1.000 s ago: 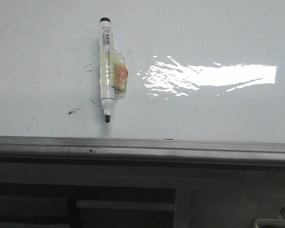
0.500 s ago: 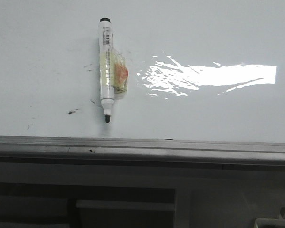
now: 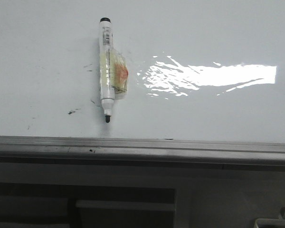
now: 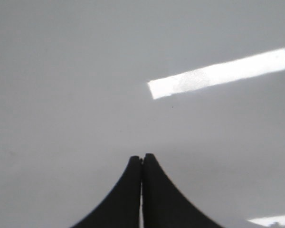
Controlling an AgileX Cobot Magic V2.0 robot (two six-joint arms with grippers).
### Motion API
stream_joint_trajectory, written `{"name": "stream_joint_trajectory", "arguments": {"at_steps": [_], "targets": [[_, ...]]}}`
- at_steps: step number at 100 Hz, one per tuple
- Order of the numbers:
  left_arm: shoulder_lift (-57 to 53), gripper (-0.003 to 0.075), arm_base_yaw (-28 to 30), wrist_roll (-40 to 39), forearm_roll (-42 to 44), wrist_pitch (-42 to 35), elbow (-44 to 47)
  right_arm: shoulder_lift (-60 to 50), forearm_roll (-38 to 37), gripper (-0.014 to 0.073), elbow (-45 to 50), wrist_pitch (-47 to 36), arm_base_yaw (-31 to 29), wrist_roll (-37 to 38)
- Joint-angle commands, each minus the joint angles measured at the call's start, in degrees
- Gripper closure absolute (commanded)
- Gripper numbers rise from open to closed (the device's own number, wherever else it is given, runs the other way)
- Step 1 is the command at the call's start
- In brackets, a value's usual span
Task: Write number 5 on whiteboard
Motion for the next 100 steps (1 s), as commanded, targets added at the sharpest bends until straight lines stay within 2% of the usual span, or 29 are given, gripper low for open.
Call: {"name": "stream_joint_trajectory", "arguments": {"at_steps": [1,14,25,34,43,53,59,65,72,78,83,92,100], "targets": [[-1.3,0.0741,0.1,-0.5,-5.8,-5.8,1.3,-0.9,11.1,0.0637,1.2,-5.3,0.0,0.3],[-1.3,0.0741,0.1,-0.5,-6.4,-6.2,0.9,-0.9,17.0,0.0637,1.1,-5.7,0.0,0.3],[-1.2,0.0741,0.0,0.3,-5.0,-5.9,-1.9,-0.9,18.0,0.0637,-1.2,-4.0,0.0,0.3],[0.5,0.0740,0.0,3.6,2.3,-3.9,-6.1,-0.8,17.0,0.0637,-5.1,-1.4,0.0,-0.8],[4.9,0.0728,0.0,4.8,11.1,0.3,-11.5,0.6,13.0,0.0635,-9.9,2.1,0.0,-5.5],[12.3,0.0622,0.0,4.9,14.4,6.3,-17.7,4.0,10.8,0.0600,-15.3,7.7,0.0,-10.9],[18.0,0.0493,0.0,4.9,14.4,10.0,-21.5,6.7,10.8,0.0519,-18.4,10.9,0.0,-13.8],[23.9,0.0360,0.0,4.9,14.1,13.0,-25.3,9.1,10.8,0.0421,-20.8,13.6,0.0,-15.5],[30.1,0.0285,-0.2,6.8,12.7,17.0,-29.3,12.2,10.8,0.0300,-23.4,16.3,0.0,-16.2],[34.6,0.0283,-1.1,12.4,9.7,19.8,-31.9,14.4,10.8,0.0224,-25.4,18.8,0.0,-16.2],[38.1,0.0292,-2.7,17.0,5.6,20.8,-33.6,16.1,10.8,0.0198,-26.8,20.9,0.0,-16.3],[43.6,0.0300,-6.9,22.3,-3.3,19.3,-35.4,17.9,10.8,0.0195,-28.4,22.9,0.0,-16.6],[48.1,0.0300,-12.3,23.0,-8.1,15.5,-36.2,17.9,10.8,0.0195,-28.8,22.5,0.7,-16.6]]}}
